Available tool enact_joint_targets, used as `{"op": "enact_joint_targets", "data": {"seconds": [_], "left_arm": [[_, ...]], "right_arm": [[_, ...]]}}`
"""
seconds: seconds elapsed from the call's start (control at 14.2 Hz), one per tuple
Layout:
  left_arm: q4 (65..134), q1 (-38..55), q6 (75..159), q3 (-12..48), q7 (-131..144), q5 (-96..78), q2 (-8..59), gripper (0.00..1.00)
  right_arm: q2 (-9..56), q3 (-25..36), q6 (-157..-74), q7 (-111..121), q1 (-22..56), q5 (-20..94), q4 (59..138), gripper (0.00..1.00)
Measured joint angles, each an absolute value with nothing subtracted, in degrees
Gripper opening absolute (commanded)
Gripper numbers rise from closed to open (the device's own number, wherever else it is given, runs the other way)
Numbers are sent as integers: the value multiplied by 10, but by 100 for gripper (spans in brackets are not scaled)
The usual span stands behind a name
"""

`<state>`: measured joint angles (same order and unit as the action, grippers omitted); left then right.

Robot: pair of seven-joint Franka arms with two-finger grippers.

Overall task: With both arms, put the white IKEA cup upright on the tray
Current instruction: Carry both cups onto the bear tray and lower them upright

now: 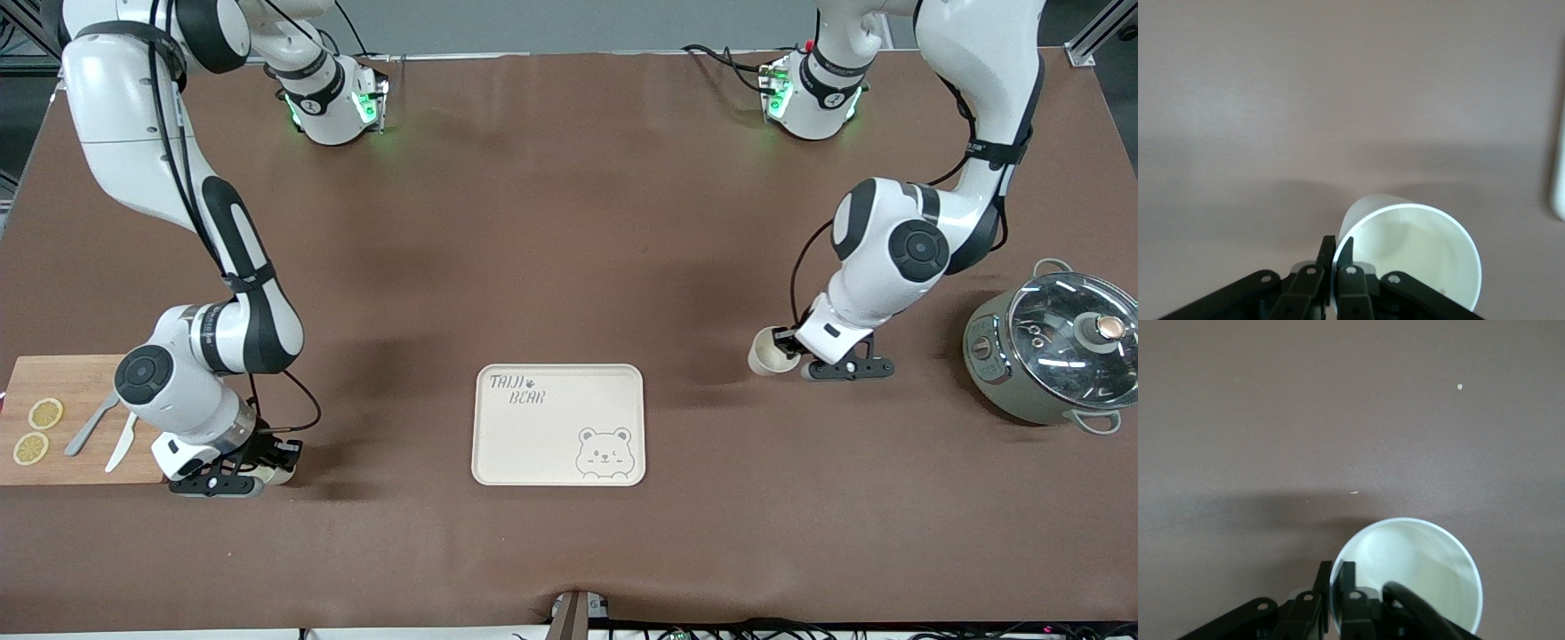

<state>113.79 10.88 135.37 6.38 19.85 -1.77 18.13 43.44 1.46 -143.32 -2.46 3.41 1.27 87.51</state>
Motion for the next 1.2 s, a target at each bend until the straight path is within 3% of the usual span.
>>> {"op": "enact_joint_targets", "data": {"seconds": [0.42, 0.63, 0.84, 1.2], "left_arm": [[926, 198, 1196, 64, 327, -14, 268, 0], [838, 224, 1171, 62, 361, 3, 336, 0], [790, 236, 1172, 61, 367, 4, 386, 0], [773, 272, 1241, 60, 430, 4, 428, 0]], "right_arm": [[435, 13, -1432, -25, 37, 11, 862, 0], [435, 12, -1422, -34, 55, 11, 840, 0], [435, 11, -1380, -87, 86, 11, 812, 0], [435, 11, -1330, -225, 151, 11, 773, 0]]}}
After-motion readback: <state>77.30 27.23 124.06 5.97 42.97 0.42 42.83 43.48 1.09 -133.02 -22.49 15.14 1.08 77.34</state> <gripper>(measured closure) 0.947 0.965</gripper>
